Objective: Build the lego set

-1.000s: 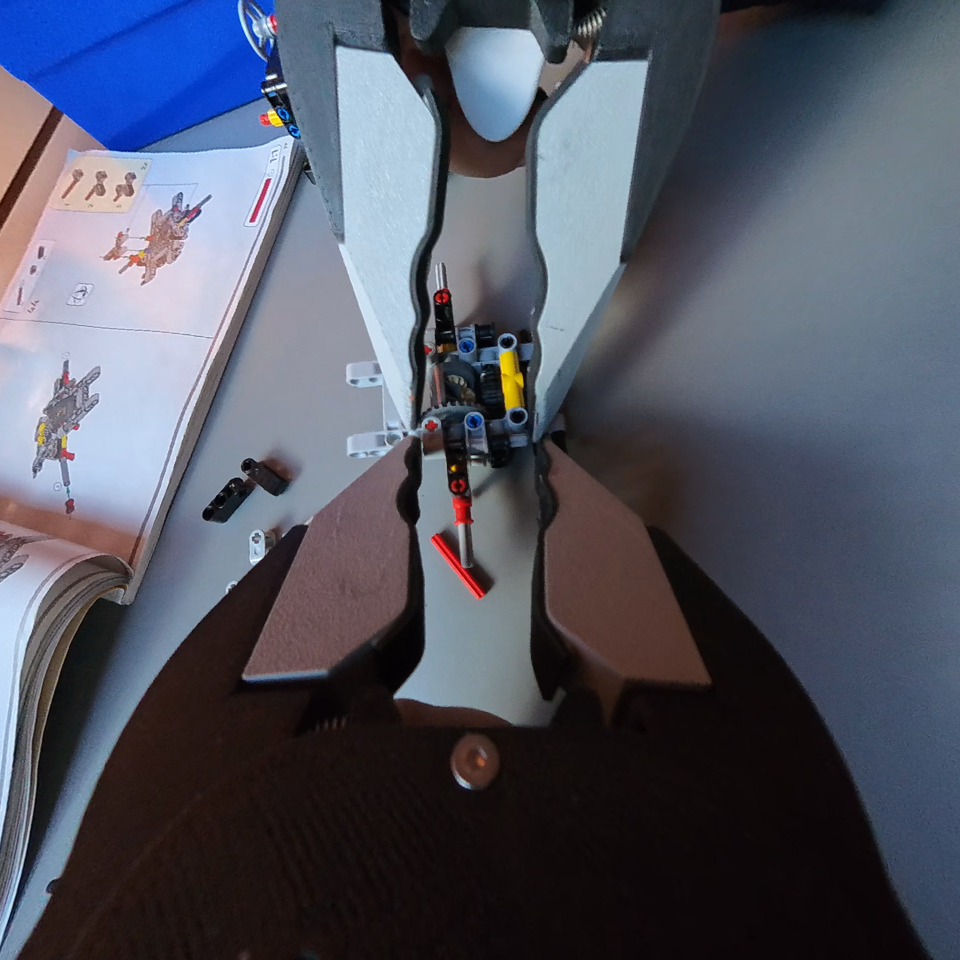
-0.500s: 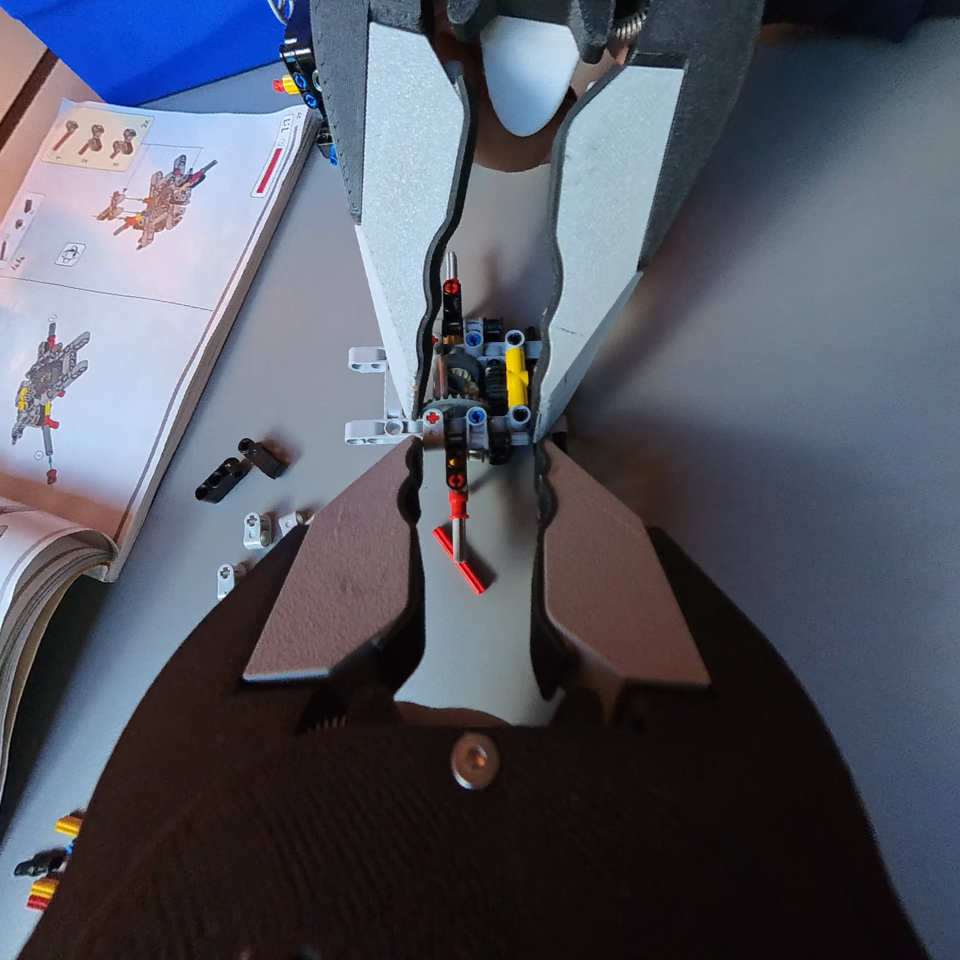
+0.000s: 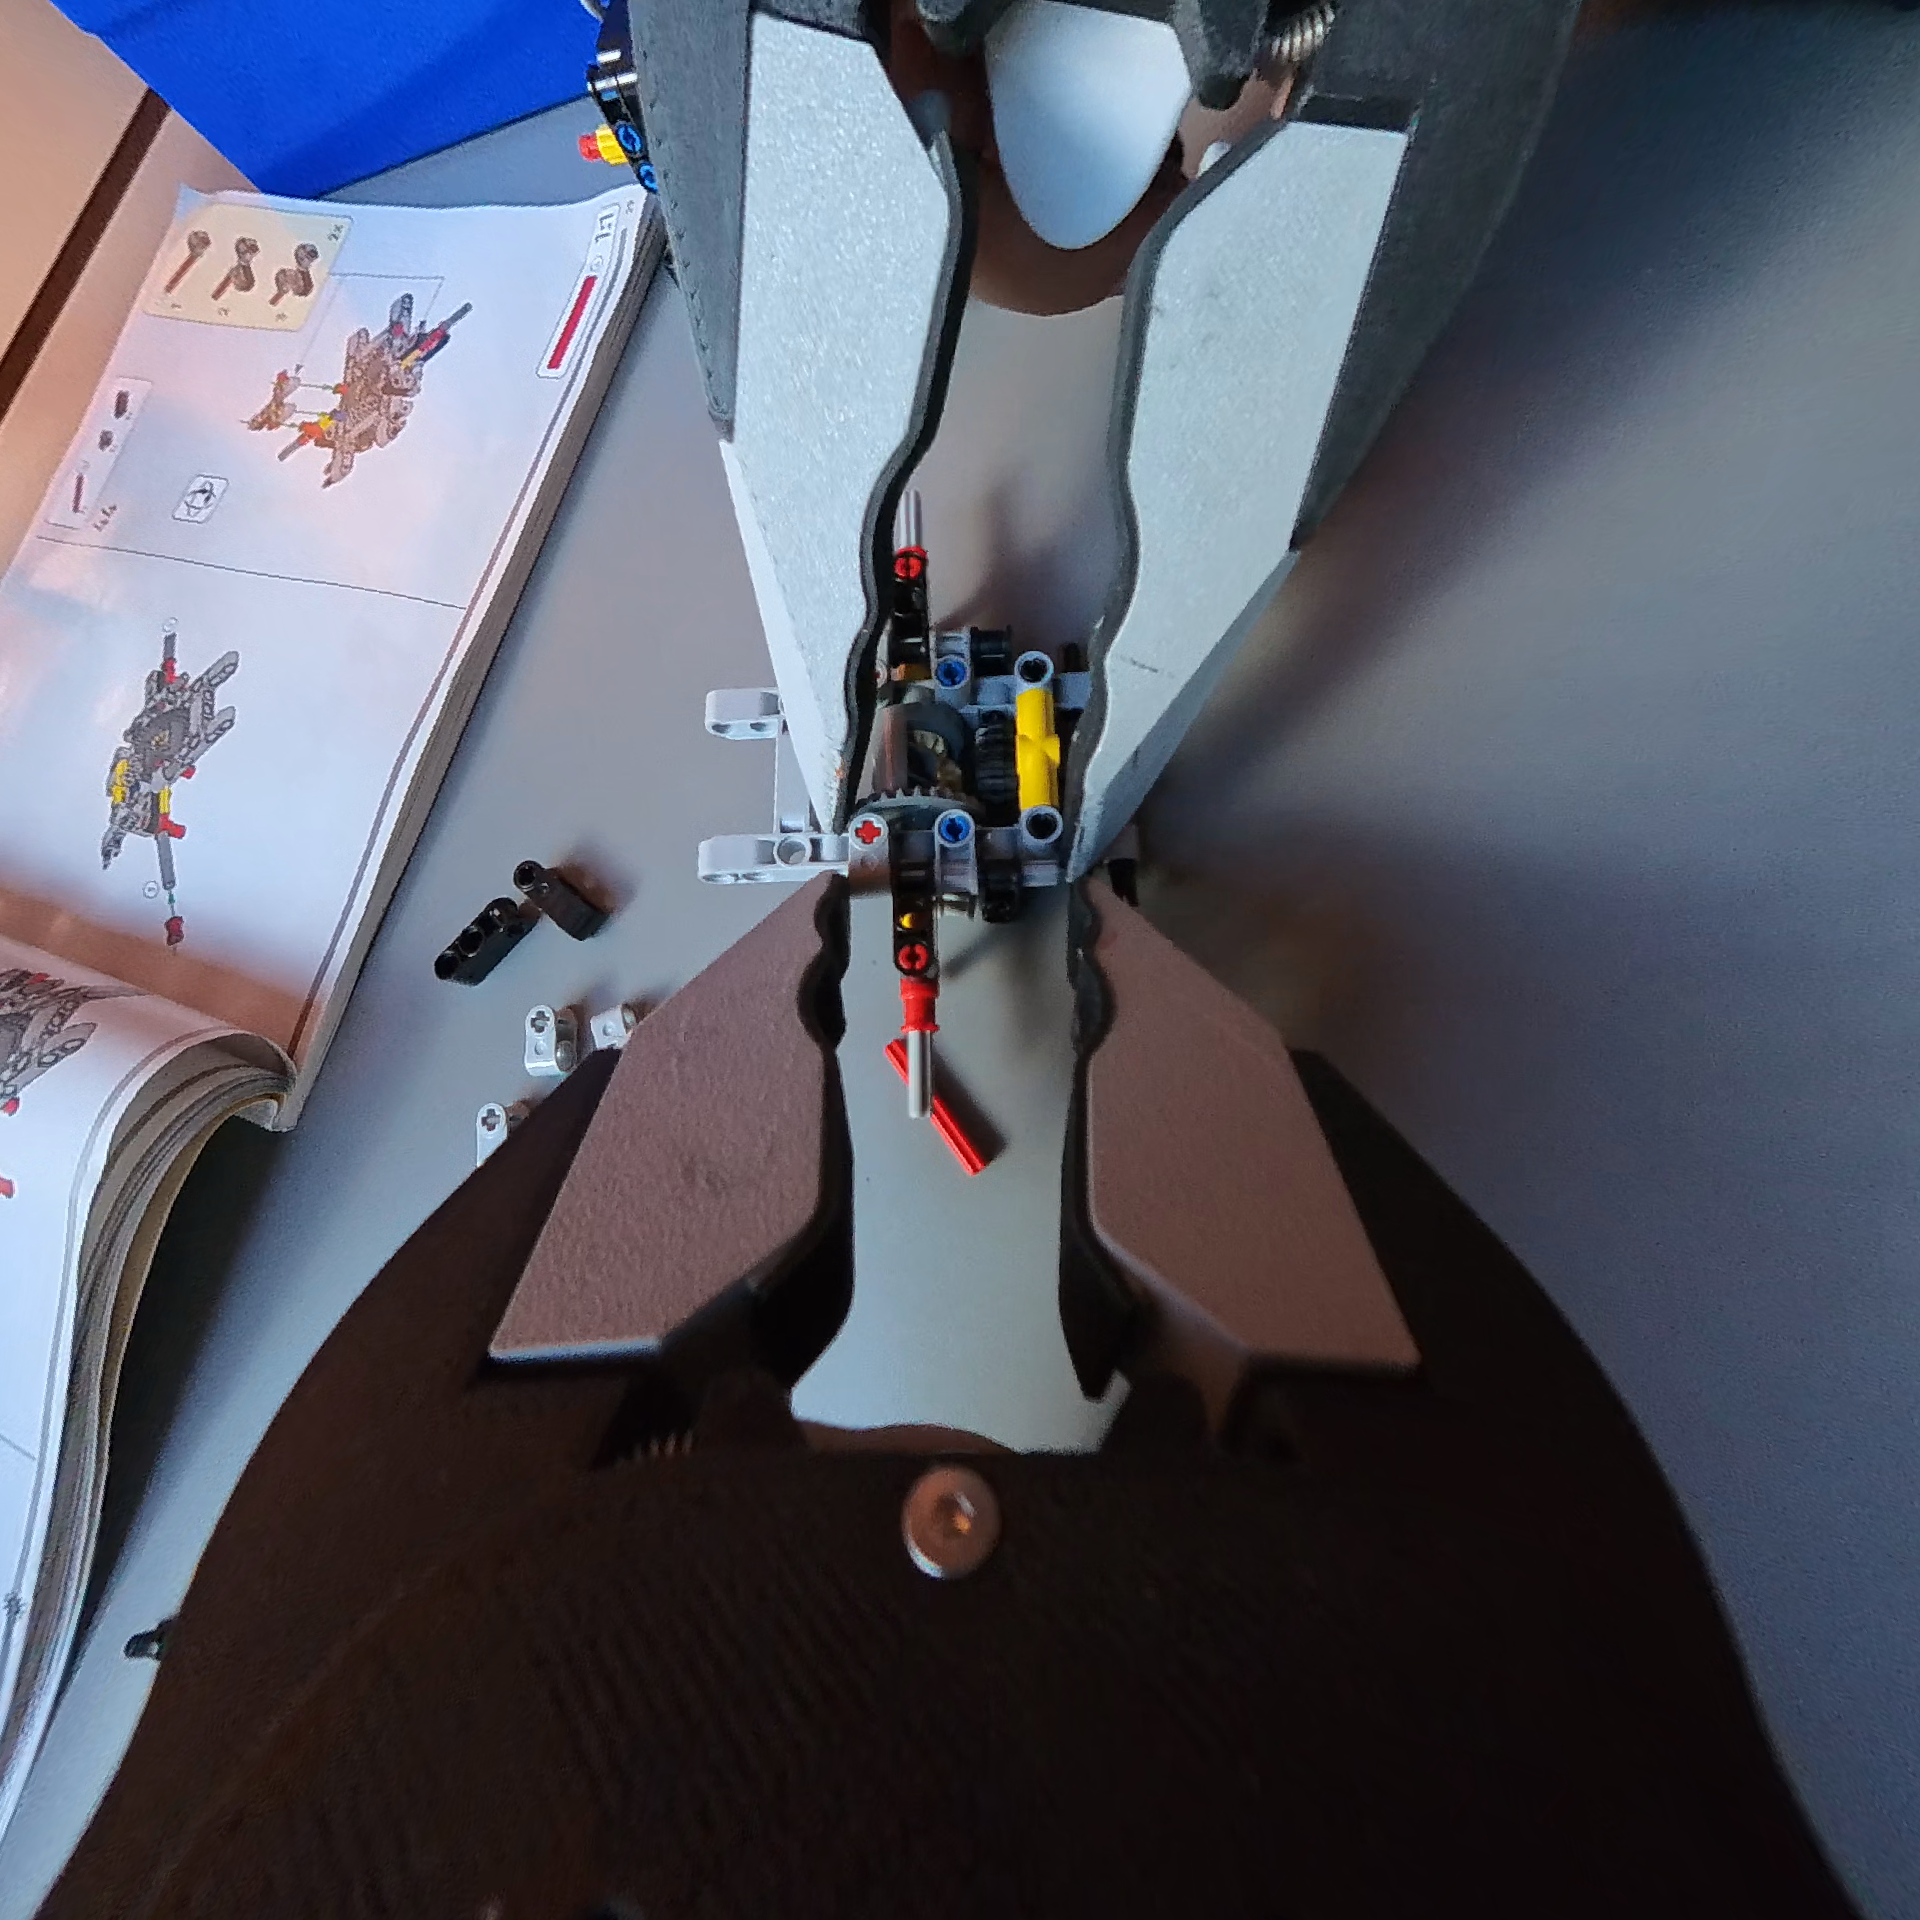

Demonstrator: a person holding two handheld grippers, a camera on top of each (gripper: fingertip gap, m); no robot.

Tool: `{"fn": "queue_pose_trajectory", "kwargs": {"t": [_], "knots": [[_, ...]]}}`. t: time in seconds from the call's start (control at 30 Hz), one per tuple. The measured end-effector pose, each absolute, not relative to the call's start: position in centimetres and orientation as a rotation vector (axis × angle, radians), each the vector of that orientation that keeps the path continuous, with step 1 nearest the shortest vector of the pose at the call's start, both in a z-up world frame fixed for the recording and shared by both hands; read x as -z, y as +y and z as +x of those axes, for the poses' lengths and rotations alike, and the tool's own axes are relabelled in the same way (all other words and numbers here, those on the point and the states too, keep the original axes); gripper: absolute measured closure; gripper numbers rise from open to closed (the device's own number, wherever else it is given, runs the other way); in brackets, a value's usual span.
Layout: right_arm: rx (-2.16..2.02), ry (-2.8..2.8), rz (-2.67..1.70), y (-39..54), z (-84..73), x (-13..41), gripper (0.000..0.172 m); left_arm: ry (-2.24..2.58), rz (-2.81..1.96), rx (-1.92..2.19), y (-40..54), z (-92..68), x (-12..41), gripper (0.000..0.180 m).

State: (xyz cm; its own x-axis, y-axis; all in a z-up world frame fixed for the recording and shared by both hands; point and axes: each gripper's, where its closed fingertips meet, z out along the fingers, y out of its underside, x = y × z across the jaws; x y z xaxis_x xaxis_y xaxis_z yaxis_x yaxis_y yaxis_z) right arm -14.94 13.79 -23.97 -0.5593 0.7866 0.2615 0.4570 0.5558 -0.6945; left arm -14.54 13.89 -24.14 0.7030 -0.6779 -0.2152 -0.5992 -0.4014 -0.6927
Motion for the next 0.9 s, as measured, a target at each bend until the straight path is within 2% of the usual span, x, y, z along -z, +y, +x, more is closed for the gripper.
{"fn": "queue_pose_trajectory", "kwargs": {"t": [0.07, 0.13, 0.43, 0.7, 0.8, 0.9], "knots": [[-0.784, -2.233, -0.999, 13.6, -15.0, 24.0, 0.134, 0.970, -2.121, 0.103, 14.1, -14.9, 24.2, 0.150], [-0.774, -2.237, -1.001, 13.6, -15.2, 24.0, 0.134, 0.958, -2.131, 0.117, 14.1, -15.0, 24.2, 0.150], [-0.807, -2.248, -0.995, 13.4, -14.9, 24.1, 0.132, 0.938, -2.150, 0.169, 13.9, -15.0, 24.4, 0.138], [-0.787, -2.265, -1.018, 13.8, -14.3, 24.2, 0.130, 0.935, -2.149, 0.160, 13.8, -14.8, 24.3, 0.137], [-0.776, -2.273, -1.013, 13.8, -13.9, 23.8, 0.130, 0.938, -2.142, 0.141, 13.9, -15.1, 24.3, 0.155], [-0.771, -2.286, -1.033, 14.2, -13.5, 24.0, 0.136, 0.937, -2.144, 0.149, 13.9, -15.4, 24.3, 0.165]]}}
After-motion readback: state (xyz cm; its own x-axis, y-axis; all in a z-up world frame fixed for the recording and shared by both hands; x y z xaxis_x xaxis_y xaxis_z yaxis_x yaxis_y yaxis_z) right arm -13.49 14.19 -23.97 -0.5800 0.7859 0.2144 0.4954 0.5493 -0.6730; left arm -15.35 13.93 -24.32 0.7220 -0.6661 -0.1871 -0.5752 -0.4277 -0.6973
